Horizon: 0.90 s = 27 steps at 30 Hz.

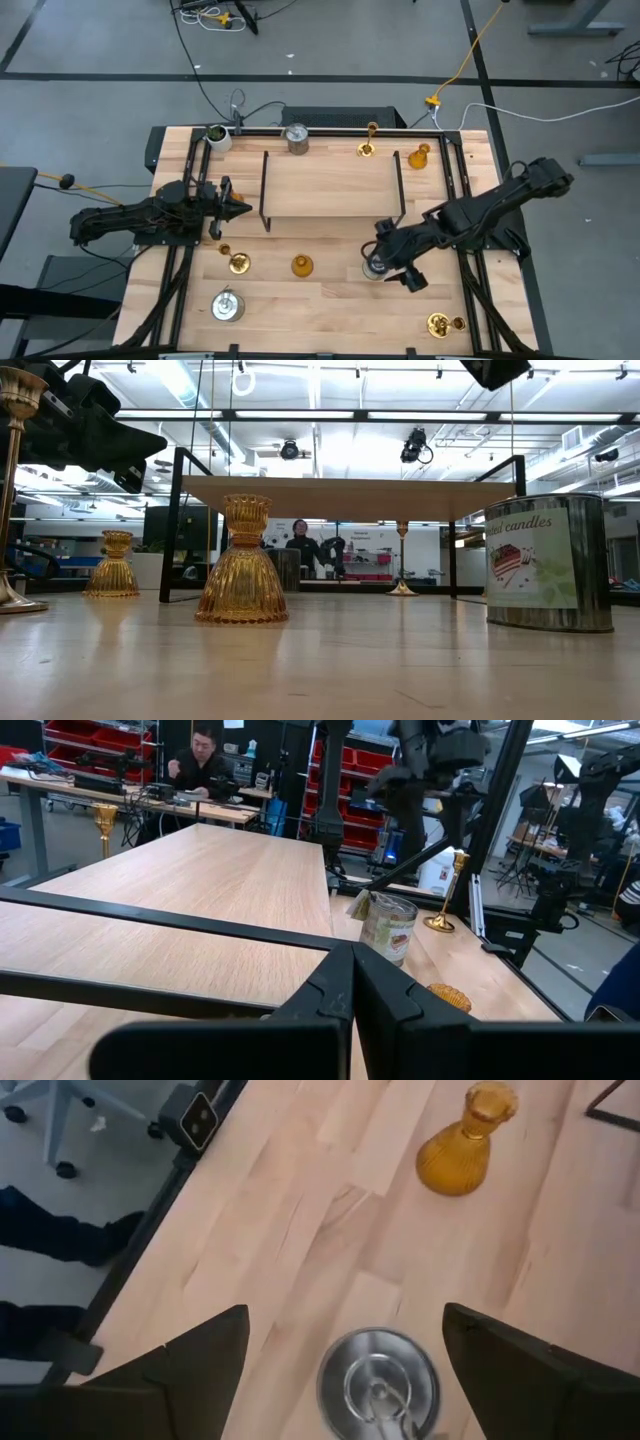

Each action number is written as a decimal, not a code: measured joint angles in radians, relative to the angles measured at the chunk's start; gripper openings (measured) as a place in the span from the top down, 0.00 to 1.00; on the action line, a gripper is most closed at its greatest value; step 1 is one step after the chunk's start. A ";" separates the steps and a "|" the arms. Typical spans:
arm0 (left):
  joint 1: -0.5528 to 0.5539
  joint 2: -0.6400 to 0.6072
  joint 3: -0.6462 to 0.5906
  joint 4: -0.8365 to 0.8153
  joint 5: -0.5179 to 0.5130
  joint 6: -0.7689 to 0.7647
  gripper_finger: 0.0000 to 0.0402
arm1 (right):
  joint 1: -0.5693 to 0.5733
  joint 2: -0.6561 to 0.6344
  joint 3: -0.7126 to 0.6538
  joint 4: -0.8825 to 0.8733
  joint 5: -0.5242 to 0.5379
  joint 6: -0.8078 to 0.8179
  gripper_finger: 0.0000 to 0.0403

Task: Pick & Place candle stick holders
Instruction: Put the right scented candle on the shelf

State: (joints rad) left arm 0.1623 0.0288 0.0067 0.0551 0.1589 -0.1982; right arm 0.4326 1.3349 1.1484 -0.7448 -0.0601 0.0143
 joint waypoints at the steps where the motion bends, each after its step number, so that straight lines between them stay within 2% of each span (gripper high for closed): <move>1: 0.000 0.000 0.000 0.000 0.000 0.000 0.98 | 0.002 0.005 0.000 -0.001 0.000 0.002 0.17; 24: 0.000 0.000 0.000 0.000 0.000 0.000 0.98 | 0.032 0.146 0.000 -0.062 0.000 -0.032 0.17; 27: 0.000 0.000 0.000 0.000 0.000 0.000 0.98 | 0.045 0.159 -0.009 -0.077 0.029 -0.030 0.17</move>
State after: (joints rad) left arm 0.1623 0.0288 0.0067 0.0553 0.1586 -0.1982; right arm 0.4780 1.4939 1.1399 -0.8221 -0.0307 -0.0159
